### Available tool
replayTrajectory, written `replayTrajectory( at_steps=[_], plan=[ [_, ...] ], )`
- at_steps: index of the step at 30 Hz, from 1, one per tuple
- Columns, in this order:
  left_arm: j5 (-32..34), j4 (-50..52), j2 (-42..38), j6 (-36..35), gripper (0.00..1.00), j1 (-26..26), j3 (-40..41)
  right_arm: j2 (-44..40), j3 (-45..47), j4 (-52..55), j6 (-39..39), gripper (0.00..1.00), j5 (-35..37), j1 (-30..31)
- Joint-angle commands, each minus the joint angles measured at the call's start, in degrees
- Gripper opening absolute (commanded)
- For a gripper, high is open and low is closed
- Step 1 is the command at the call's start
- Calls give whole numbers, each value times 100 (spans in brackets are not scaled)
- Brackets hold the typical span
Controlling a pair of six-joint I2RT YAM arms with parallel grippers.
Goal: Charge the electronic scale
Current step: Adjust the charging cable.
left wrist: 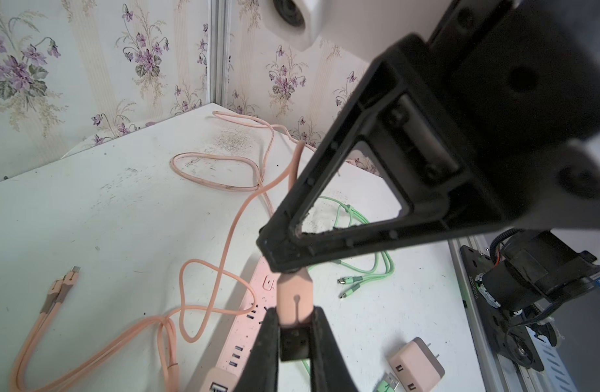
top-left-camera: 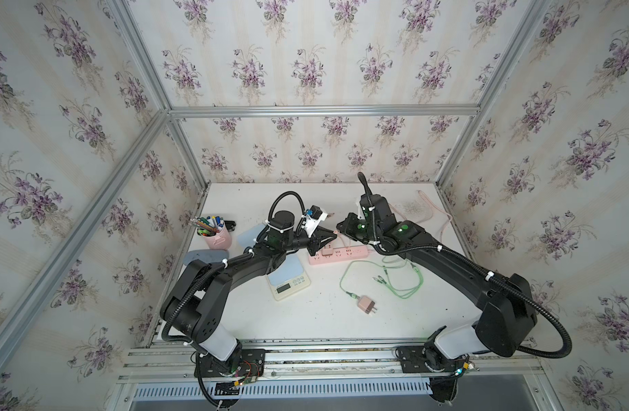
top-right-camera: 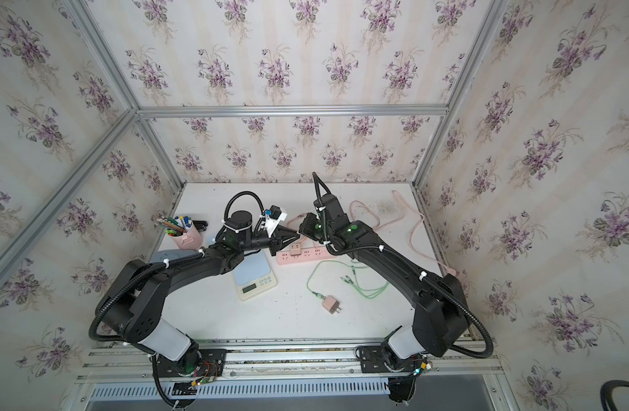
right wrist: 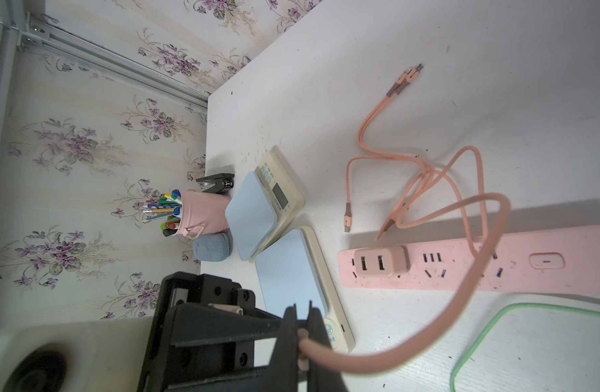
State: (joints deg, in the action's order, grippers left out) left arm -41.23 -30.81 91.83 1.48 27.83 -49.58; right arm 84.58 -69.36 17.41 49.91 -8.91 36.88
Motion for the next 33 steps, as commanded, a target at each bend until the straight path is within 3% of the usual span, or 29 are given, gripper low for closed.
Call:
replayTrajectory(
  at_steps=[1, 2, 4, 8, 17, 22, 33],
  plan=[
    [2, 223, -49, -231, 11, -20, -90, -123, 84, -253, -117, 21, -584, -67],
    [-68, 284, -60, -267, 11, -23, -113, -132, 120, -285, -183, 35, -850, -138],
    [-197, 370, -69, -330, 11, -41, -139, -126, 188, -315, -287, 47, -1485, -328],
    [-422, 434, -83, -410, 11, -72, -173, -73, 194, -127, -543, 50, -2426, -797],
    [-683, 760, -69, -558, 11, -68, -343, 230, -400, 662, -1409, 44, -2985, -876],
    [-737, 867, -61, -596, 11, -68, -419, 314, -468, 975, -1667, 39, -2880, -876],
    [-825, 1272, -101, -859, 11, -41, -491, 488, -490, 911, -1799, 9, -2765, -876]
  ],
)
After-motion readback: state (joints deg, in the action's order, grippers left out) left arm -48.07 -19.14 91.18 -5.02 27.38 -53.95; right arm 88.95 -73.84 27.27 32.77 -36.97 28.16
